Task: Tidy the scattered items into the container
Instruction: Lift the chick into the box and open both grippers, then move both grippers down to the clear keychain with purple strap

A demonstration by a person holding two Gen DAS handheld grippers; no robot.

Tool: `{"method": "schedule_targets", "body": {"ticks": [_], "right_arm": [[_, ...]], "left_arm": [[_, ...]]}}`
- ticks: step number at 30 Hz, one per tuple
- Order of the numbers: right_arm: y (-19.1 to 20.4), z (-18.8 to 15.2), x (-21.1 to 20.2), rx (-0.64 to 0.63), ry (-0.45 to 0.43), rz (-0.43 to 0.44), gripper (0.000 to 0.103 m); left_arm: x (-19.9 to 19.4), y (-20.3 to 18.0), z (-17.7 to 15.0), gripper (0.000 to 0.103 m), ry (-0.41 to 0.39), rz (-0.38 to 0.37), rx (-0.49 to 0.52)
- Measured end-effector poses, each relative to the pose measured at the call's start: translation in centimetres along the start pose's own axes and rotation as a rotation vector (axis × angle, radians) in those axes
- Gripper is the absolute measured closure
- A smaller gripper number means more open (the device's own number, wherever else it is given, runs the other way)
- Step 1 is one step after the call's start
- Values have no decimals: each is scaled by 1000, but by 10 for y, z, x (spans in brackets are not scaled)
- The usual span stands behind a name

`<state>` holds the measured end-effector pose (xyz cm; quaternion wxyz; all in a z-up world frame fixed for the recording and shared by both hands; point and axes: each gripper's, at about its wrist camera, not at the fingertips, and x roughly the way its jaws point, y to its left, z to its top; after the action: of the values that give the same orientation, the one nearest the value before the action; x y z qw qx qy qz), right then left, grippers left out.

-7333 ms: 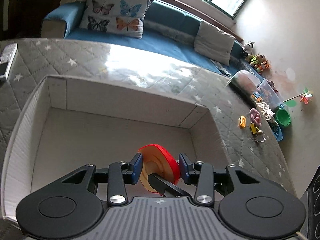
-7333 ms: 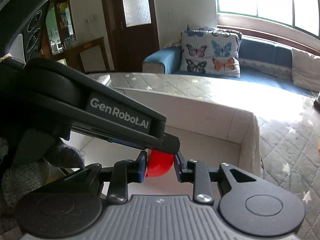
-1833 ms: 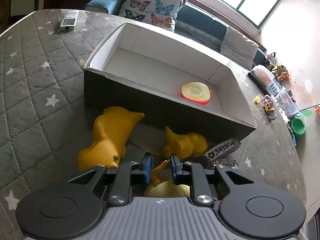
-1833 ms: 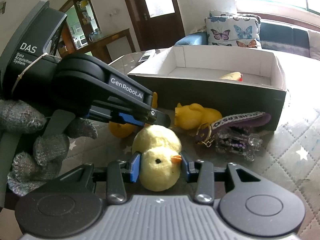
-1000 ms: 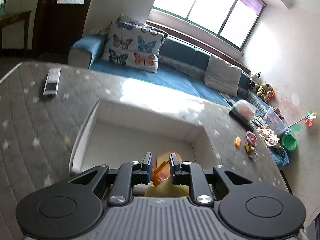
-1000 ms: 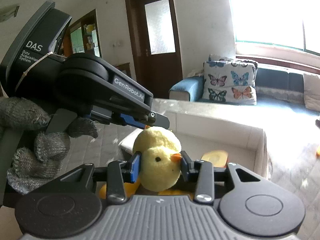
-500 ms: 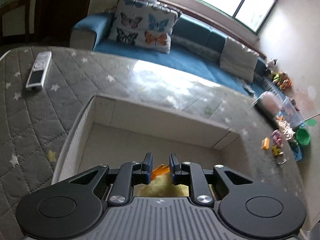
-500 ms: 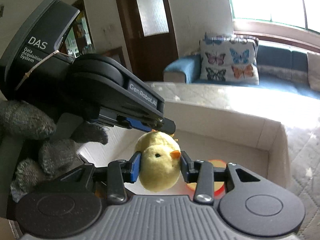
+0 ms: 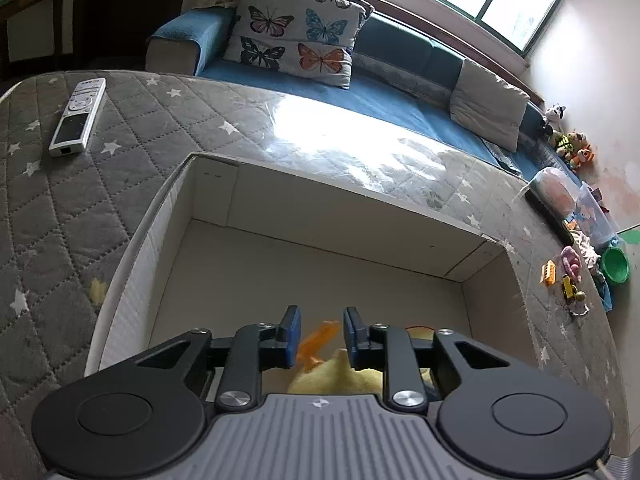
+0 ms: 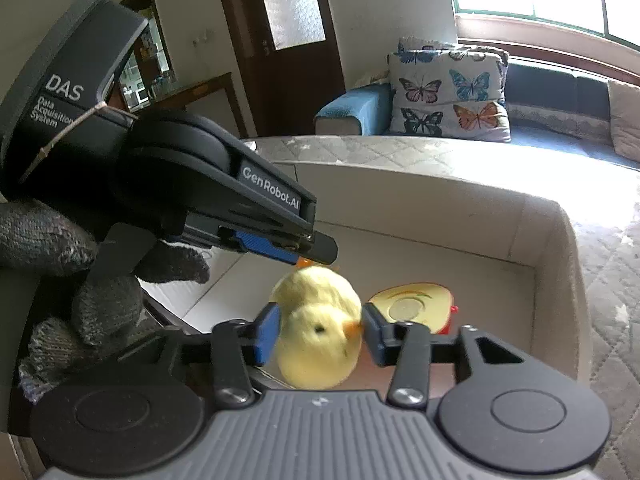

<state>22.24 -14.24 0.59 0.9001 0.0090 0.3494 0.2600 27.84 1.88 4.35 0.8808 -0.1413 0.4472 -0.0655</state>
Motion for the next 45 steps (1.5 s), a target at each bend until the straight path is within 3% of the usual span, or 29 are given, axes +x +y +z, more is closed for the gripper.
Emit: {"method": "schedule_targets", "body": {"ticks": [2,4,7,9,14,21,29,45], "right_arm": [[2,-2,-8,-2,-17,-5,46],[4,-4,-17,-5,-37,-14,31],[8,-8,-34,-22,-68,-24,29],[11,-11,-45,-30,-84,-30,17],[15,-21,-69,-34,-122,-46,15],[17,-38,-94,-41,-146,-71,0],[24,-66,-120,-24,-156,-89,0],[4,-100,-117,28,-79,-111,0]], "left_arm": [[-6,-2,-1,75,-16,0,5],[-14,-3,-3,75,-34,-2,7],[-25,-5,-7,73,-53,-9,7],[-33,-5,-10,73,-67,-14,6],[-52,-7,-23,72,-96,-29,9],[-73,-9,-49,72,-111,-50,21],[-88,-13,-79,71,-127,-46,30],[-74,-11,-126,70,-33,-36,5]]}}
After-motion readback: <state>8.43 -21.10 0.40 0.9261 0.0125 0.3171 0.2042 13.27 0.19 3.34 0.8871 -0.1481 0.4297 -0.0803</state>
